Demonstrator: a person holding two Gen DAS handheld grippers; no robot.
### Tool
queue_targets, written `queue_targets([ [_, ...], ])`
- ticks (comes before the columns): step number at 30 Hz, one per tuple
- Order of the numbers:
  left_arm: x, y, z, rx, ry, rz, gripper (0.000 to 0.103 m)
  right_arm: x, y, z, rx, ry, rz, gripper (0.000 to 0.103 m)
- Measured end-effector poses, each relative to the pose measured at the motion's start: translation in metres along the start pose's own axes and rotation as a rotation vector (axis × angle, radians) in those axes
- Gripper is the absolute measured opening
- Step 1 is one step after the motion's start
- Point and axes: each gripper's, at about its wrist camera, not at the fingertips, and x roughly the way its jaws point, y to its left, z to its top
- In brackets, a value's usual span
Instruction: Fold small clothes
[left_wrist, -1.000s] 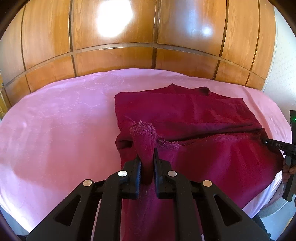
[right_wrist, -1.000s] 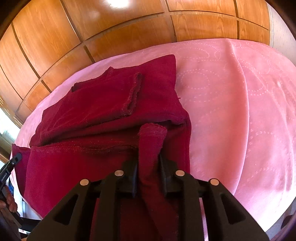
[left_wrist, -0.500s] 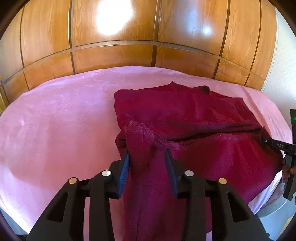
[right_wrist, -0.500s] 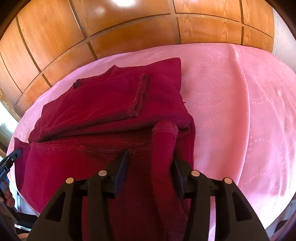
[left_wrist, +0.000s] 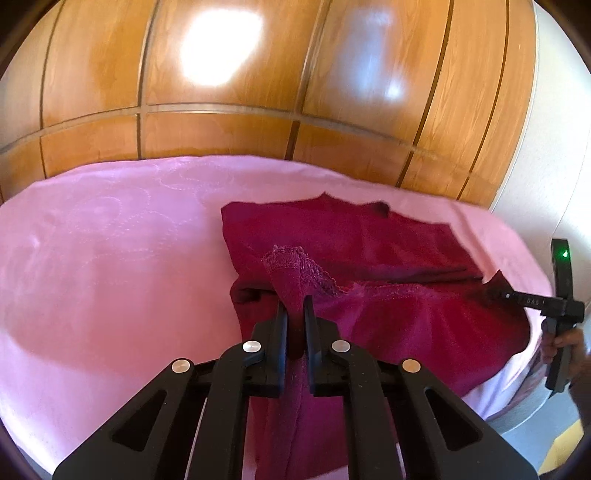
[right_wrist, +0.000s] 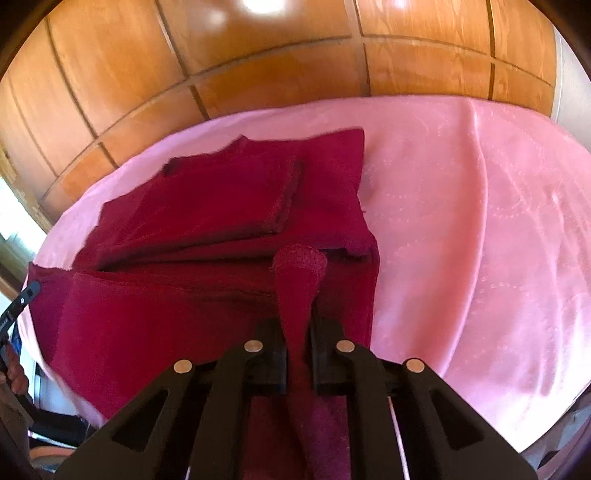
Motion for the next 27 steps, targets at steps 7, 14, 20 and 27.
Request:
queue_targets([
  [7, -0.018, 0.003, 0.025, -0.035, -0.076, -0.052, 0.007, -0.029, 0.009, 0.027, -0.017, -0.08, 0.048, 0.007],
  [14, 0.028, 0.012, 0.074, -0.014, -0.113, -0.006, 0.007, 0.005, 0.009, 0.091, 0.029, -0.123, 0.031, 0.007],
  [20, 0.082, 0.034, 0.119, -0.036, -0.111, 0.055, 0.007, 0.037, -0.002, 0.148, 0.078, -0.177, -0.015, 0.007],
  [27, 0.168, 0.053, 0.145, -0.04, -0.025, 0.167, 0.007, 0.117, -0.017, 0.183, 0.104, -0.109, -0.107, 0.007],
])
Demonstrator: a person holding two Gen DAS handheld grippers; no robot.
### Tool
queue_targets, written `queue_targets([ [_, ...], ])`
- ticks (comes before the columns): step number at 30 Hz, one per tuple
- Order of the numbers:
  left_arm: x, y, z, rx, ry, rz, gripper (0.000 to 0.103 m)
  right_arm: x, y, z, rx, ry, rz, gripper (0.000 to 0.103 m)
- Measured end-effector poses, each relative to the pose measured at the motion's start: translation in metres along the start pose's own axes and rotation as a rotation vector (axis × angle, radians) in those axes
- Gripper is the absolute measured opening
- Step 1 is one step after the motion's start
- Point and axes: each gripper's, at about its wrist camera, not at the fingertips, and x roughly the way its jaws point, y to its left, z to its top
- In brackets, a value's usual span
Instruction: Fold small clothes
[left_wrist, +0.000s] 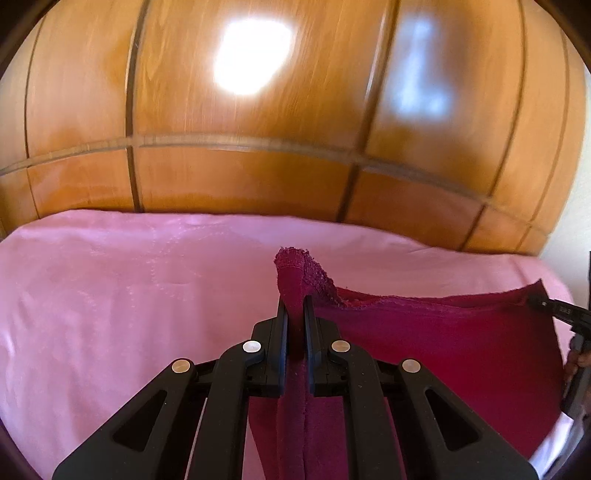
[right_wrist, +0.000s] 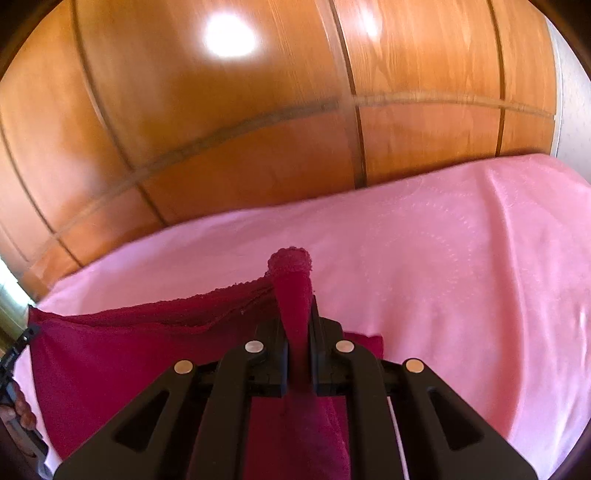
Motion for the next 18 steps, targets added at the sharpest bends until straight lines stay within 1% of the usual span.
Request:
queue_targets([
  [3, 0.031, -0.002, -0.003, 0.021, 0.052, 0.05, 0.007, 0.035, 0.001, -0.006, -0.019, 0.062, -0.05, 0.007],
  [4, 0.042, -0.002, -0.006, 0.027, 0.081, 0.066, 0.007, 0.041, 0.0, -0.007, -0.021, 0.079, -0.06, 0.008],
  [5, 0.052, -0.001, -0.009, 0.032, 0.113, 0.077, 0.007, 0.05, -0.002, -0.01, -0.017, 0.106, -0.062, 0.01],
  [6, 0.062, 0.001, -0.012, 0.033, 0.157, 0.076, 0.007, 0.052, -0.004, -0.011, -0.01, 0.115, -0.057, 0.015],
  [7, 0.065, 0.003, -0.014, 0.024, 0.177, 0.074, 0.007, 0.051, -0.006, -0.013, -0.001, 0.114, -0.058, 0.02],
  [8, 0.064, 0.009, -0.015, 0.0, 0.186, 0.064, 0.008, 0.044, -0.01, -0.012, 0.013, 0.105, -0.039, 0.033],
  [9, 0.059, 0.012, -0.015, -0.017, 0.18, 0.051, 0.012, 0.036, -0.012, -0.011, 0.023, 0.091, -0.012, 0.041],
  [10, 0.052, 0.017, -0.015, -0.036, 0.171, 0.042, 0.018, 0.028, -0.015, -0.011, 0.026, 0.081, 0.007, 0.051],
  [11, 0.046, 0.021, -0.016, -0.05, 0.166, 0.041, 0.022, 0.014, -0.018, -0.014, 0.026, 0.071, 0.038, 0.054],
  [13, 0.026, 0.03, -0.024, -0.079, 0.158, 0.014, 0.038, -0.007, -0.024, -0.022, 0.029, 0.067, 0.081, 0.056],
  [15, -0.001, 0.04, -0.039, -0.103, 0.141, -0.035, 0.044, -0.035, -0.033, -0.039, 0.032, 0.064, 0.13, 0.056],
  [16, -0.008, 0.041, -0.046, -0.104, 0.144, -0.045, 0.044, -0.046, -0.037, -0.048, 0.035, 0.068, 0.148, 0.056],
  [18, -0.032, 0.044, -0.067, -0.099, 0.16, -0.092, 0.044, -0.07, -0.05, -0.071, 0.051, 0.077, 0.171, 0.056],
])
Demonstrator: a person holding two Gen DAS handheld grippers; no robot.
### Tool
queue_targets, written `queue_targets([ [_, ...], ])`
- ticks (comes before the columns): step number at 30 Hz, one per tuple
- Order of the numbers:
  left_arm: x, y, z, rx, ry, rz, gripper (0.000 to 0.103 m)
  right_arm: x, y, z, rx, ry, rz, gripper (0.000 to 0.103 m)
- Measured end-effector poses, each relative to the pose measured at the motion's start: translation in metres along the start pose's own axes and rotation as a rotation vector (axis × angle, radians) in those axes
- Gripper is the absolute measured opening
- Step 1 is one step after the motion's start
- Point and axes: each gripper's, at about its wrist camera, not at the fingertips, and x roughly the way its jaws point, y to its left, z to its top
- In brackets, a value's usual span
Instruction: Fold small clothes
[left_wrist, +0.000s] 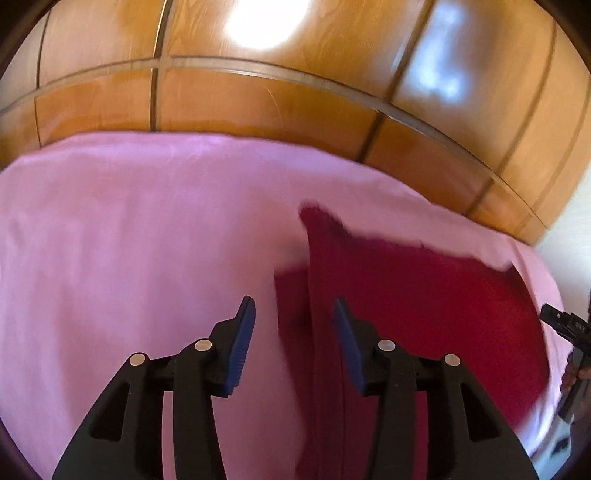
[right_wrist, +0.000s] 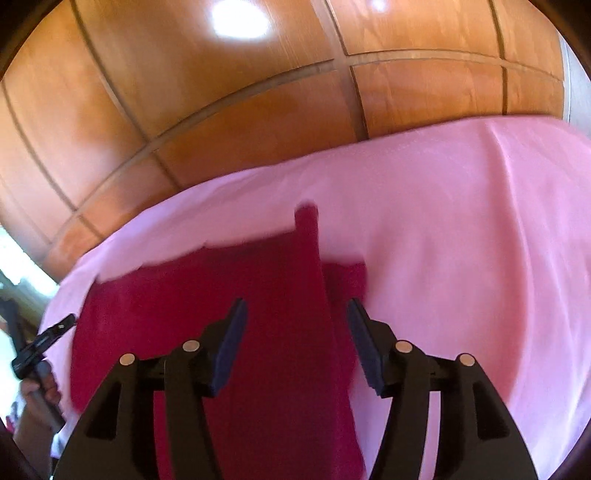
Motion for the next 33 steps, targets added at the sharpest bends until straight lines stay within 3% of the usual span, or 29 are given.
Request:
queue_targets([
  [3, -0.024, 0.002, -0.033, -0.002, 0.024, -0.075, 0.044, -0.03, -0.01, -0.036, 0.024, 0.027, 0.038, 0.057],
  [6, -0.041, 0.001, -0.067, -0.019, 0.056, -0.16, 0.058, -0.042, -0.008, -0.074, 0.037, 0.082, 0.041, 0.056],
  [8, -0.049, -0.004, -0.087, -0.013, 0.07, -0.197, 0.059, -0.04, -0.009, -0.09, 0.052, 0.11, 0.052, 0.055],
  [12, -0.043, -0.016, -0.102, -0.001, 0.092, -0.199, 0.059, -0.032, -0.011, -0.099, 0.107, 0.092, 0.068, 0.054],
  [13, -0.039, -0.018, -0.104, 0.006, 0.092, -0.196, 0.057, -0.03, -0.01, -0.097, 0.111, 0.09, 0.074, 0.049],
  [14, -0.034, -0.018, -0.103, 0.004, 0.096, -0.197, 0.048, -0.027, -0.007, -0.096, 0.112, 0.098, 0.075, 0.034],
  [15, -0.032, -0.017, -0.104, -0.003, 0.109, -0.21, 0.03, -0.024, -0.004, -0.094, 0.108, 0.107, 0.07, 0.029],
  [16, -0.032, -0.015, -0.103, -0.018, 0.117, -0.214, 0.02, -0.026, -0.003, -0.092, 0.099, 0.107, 0.065, 0.022],
  [18, -0.037, -0.015, -0.1, -0.02, 0.107, -0.233, 0.014, -0.034, 0.003, -0.09, 0.071, 0.095, 0.047, 0.018],
  [22, -0.054, -0.015, -0.103, 0.019, 0.094, -0.253, 0.012, -0.053, 0.007, -0.092, 0.062, 0.068, 0.055, 0.016],
  [28, -0.085, -0.007, -0.131, 0.004, 0.129, -0.267, 0.011, -0.078, 0.008, -0.123, 0.027, 0.134, 0.06, 0.015],
  [33, -0.104, -0.01, -0.147, -0.014, 0.142, -0.22, 0.015, -0.084, 0.006, -0.145, 0.033, 0.192, 0.046, 0.019],
])
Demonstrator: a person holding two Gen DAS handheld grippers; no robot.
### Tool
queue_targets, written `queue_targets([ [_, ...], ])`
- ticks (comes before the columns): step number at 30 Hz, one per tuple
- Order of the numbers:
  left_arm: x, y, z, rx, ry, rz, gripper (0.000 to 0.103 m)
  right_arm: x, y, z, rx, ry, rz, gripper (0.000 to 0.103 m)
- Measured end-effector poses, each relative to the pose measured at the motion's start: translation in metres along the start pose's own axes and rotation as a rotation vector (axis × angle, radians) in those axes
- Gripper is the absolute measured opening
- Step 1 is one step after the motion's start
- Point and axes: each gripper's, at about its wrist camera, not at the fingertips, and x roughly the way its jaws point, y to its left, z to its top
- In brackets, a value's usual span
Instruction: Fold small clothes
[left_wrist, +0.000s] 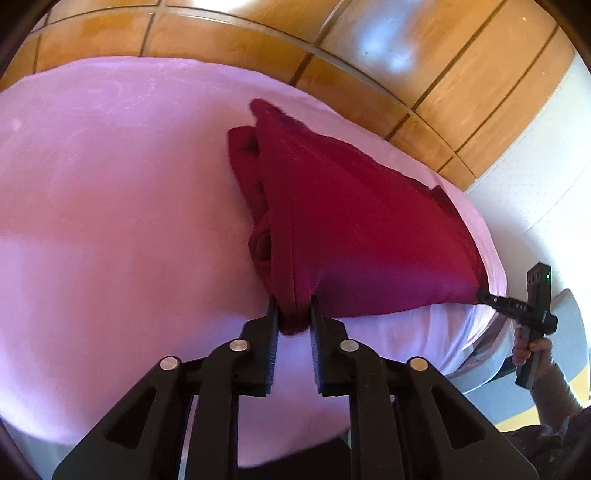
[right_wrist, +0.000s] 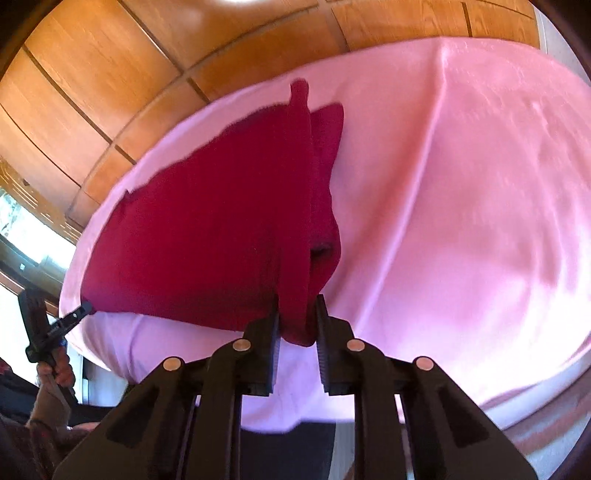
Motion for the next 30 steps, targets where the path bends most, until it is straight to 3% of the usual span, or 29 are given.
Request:
queue_targets([
  [2, -0.006, 0.004, 0.006, -0.029, -0.027, 0.013, 0.028, -0.004, -0.001, 0.009, 0.012, -0.033, -0.032, 0.041],
  [4, -0.011, 0.009, 0.021, -0.054, -0.073, 0.024, 0.034, -0.009, 0.0, 0.023, 0.016, -0.074, -0.052, 0.051],
  [9, 0.011, 0.013, 0.072, -0.046, -0.109, 0.064, 0.034, 0.002, 0.017, 0.076, -0.009, -0.159, -0.109, 0.051],
  [15, 0.058, 0.013, 0.115, -0.043, -0.048, 0.064, 0.034, 0.045, 0.033, 0.139, -0.01, -0.197, -0.172, 0.05],
  [19, 0.085, 0.009, 0.129, -0.023, -0.008, 0.075, 0.031, 0.079, 0.037, 0.163, -0.032, -0.154, -0.221, 0.042],
  [20, 0.091, 0.009, 0.13, -0.023, 0.002, 0.071, 0.025, 0.085, 0.034, 0.164, -0.038, -0.138, -0.23, 0.031],
  [21, 0.095, 0.009, 0.131, -0.013, 0.002, 0.073, 0.009, 0.093, 0.035, 0.165, -0.05, -0.118, -0.23, 0.021],
  [22, 0.093, 0.009, 0.131, -0.003, -0.012, 0.086, 0.008, 0.095, 0.036, 0.166, -0.059, -0.115, -0.236, 0.007],
  [27, 0.073, -0.004, 0.128, 0.037, -0.14, 0.134, 0.008, 0.068, 0.046, 0.168, -0.047, -0.253, -0.235, 0.007],
  [30, 0.078, -0.008, 0.129, 0.055, -0.152, 0.181, 0.008, 0.075, 0.049, 0.171, -0.057, -0.258, -0.267, 0.007],
])
